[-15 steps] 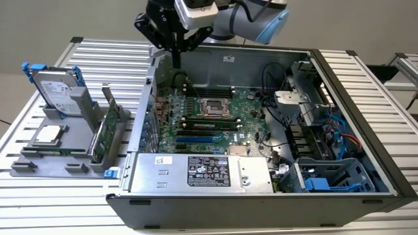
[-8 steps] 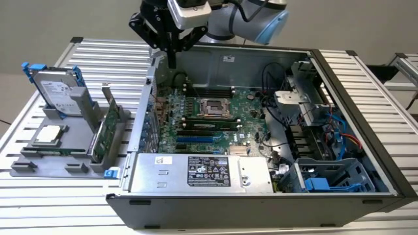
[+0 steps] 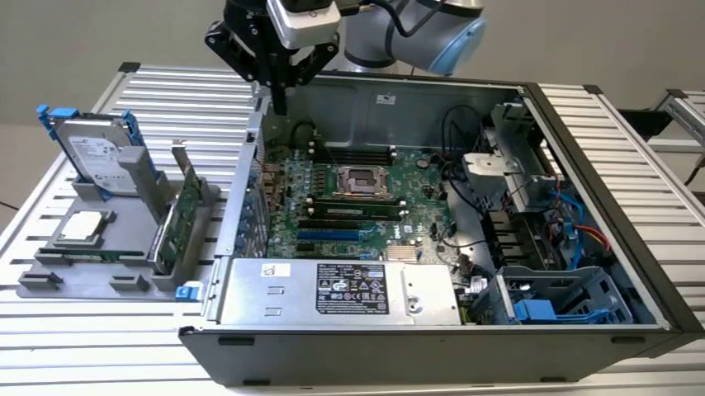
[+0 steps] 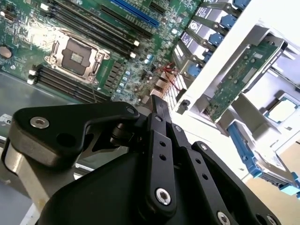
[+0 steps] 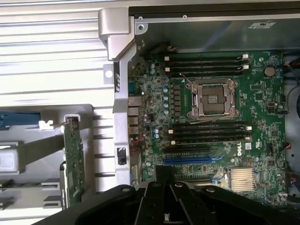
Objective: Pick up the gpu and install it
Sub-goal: 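Reach for the gpu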
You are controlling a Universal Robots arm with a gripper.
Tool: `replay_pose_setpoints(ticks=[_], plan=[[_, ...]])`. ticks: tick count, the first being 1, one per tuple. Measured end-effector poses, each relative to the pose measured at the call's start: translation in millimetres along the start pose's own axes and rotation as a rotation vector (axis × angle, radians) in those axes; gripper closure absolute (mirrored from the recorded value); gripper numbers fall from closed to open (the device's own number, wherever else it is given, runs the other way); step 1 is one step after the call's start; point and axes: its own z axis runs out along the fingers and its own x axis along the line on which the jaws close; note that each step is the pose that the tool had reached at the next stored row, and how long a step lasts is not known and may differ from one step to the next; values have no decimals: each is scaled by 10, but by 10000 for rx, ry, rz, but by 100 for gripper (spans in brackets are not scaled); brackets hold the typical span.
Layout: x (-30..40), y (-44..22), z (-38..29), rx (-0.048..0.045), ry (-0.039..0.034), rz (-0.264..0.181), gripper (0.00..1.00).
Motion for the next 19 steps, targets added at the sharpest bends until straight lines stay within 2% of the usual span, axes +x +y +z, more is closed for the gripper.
replay_pose_setpoints(ticks=[19], plan=[[249, -17, -5, 0, 0, 1, 100]])
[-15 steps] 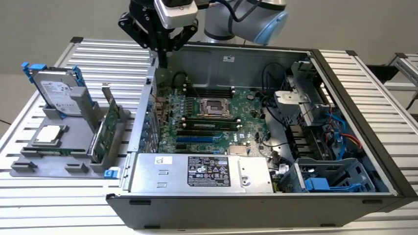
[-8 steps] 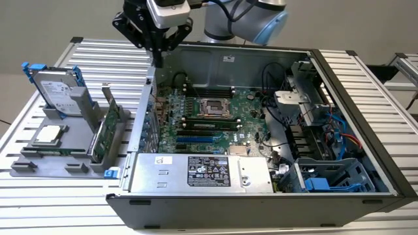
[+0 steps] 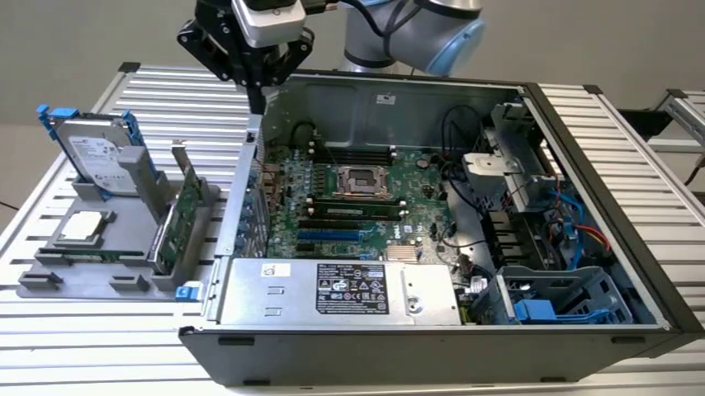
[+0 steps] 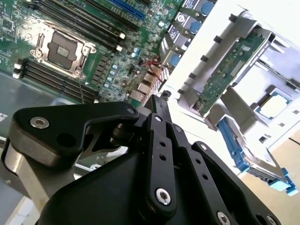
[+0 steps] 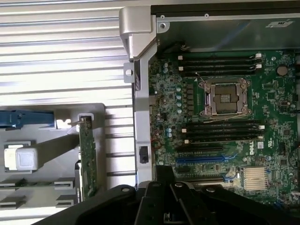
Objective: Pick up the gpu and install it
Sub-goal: 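Reach for the gpu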
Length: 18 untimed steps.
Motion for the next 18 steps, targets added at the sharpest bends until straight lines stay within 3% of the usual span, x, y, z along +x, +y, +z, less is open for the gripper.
replay_pose_setpoints(ticks=[18], plan=[[339, -24, -8, 0, 1, 0, 100]])
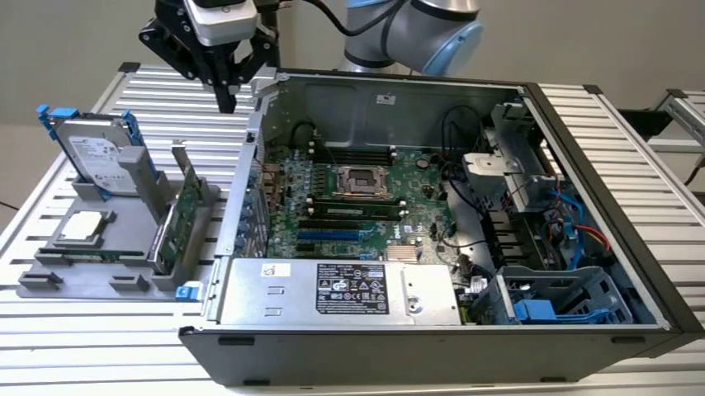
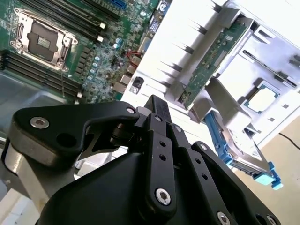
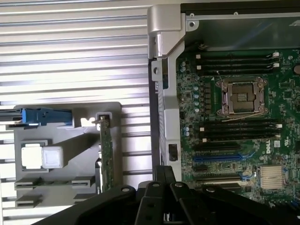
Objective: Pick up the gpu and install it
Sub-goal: 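Reach for the gpu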
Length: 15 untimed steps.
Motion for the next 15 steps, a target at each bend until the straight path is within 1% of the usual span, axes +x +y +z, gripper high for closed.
replay_pose_setpoints(ticks=[15], plan=[[250, -17, -5, 0, 0, 0, 100]])
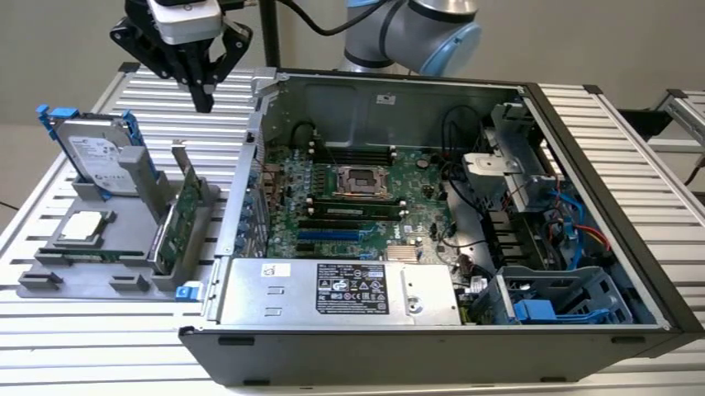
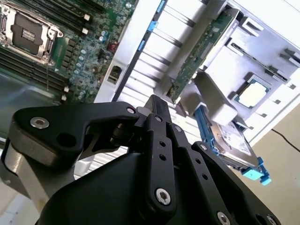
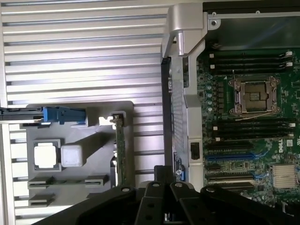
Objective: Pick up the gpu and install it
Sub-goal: 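Reach for the gpu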
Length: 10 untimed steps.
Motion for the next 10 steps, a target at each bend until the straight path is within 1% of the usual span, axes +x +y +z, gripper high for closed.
replay_pose_setpoints(ticks=[10], plan=[[150, -11, -3, 0, 0, 0, 100]])
